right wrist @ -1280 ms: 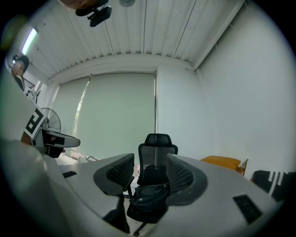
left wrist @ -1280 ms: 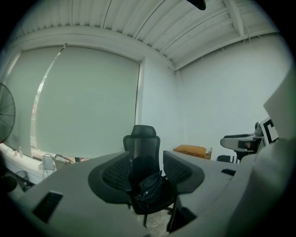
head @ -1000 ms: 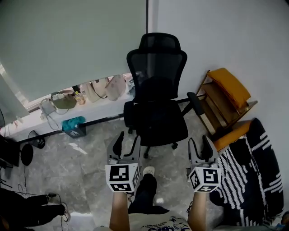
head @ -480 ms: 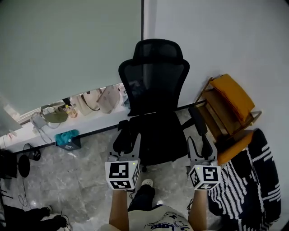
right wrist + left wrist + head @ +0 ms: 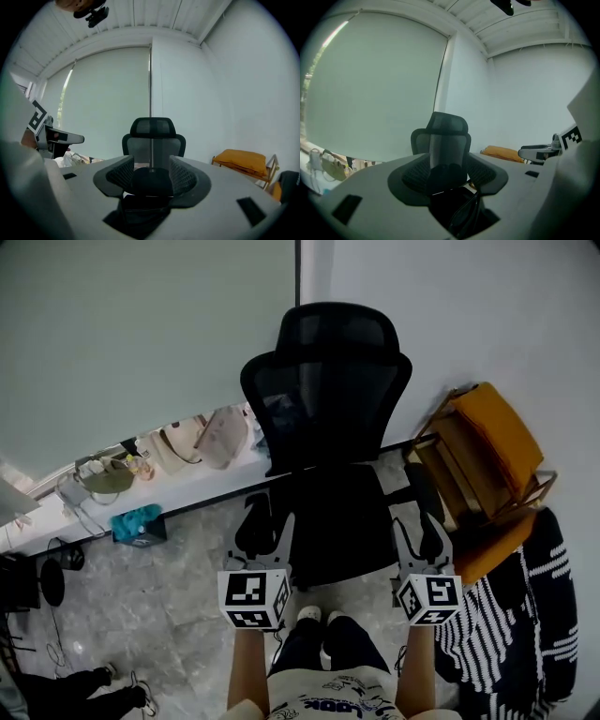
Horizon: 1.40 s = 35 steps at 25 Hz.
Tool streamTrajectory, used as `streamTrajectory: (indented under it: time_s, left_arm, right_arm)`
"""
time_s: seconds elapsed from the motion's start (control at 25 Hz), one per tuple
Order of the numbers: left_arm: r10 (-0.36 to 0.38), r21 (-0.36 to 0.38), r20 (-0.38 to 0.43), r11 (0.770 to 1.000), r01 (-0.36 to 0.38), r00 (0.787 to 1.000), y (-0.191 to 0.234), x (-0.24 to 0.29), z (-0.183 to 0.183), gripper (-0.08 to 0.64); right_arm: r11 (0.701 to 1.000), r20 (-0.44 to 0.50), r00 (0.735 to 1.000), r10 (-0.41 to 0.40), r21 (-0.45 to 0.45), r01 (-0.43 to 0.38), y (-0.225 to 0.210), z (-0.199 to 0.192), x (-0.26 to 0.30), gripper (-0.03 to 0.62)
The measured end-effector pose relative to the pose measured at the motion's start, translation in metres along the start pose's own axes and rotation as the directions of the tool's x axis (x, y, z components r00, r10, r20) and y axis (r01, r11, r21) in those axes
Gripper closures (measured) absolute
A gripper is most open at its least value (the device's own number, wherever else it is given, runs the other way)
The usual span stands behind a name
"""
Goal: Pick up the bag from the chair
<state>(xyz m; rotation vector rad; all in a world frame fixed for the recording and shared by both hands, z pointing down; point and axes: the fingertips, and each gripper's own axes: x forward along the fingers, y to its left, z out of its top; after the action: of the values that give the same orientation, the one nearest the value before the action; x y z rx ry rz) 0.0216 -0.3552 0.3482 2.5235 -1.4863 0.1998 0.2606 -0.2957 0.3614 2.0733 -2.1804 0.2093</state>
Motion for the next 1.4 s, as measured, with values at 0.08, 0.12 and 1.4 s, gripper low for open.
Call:
streamTrajectory:
  time_s: [0.08,0.12,1.4]
  left_arm:
    - [-0.001,-0.010,-0.025,1.000,0.001,1.000,0.006,0.014,-0.010,0.318]
    - [-0.001,-0.016,-0.037,1.000,0.000,0.999,0.009,0.020,-0.016,0.318]
    - [0.004,-0.111,-0.464,0.992,-0.063,0.886,-0.001,0.169,-0.303,0.304]
  right_arm:
    - [1.000,-0.028,1.000,0.014,-0.011,-0.014,-0.003,-0.011,0.018,0.339]
    - [1.000,-0.041,0.999,0.021,-0.021,-0.022,-0.005,-0.016,0.026,0.336]
    - [0.948,-0.461,0.845,0.273,-0.019,-0.317,-0.080,-0.289,0.217,0.273]
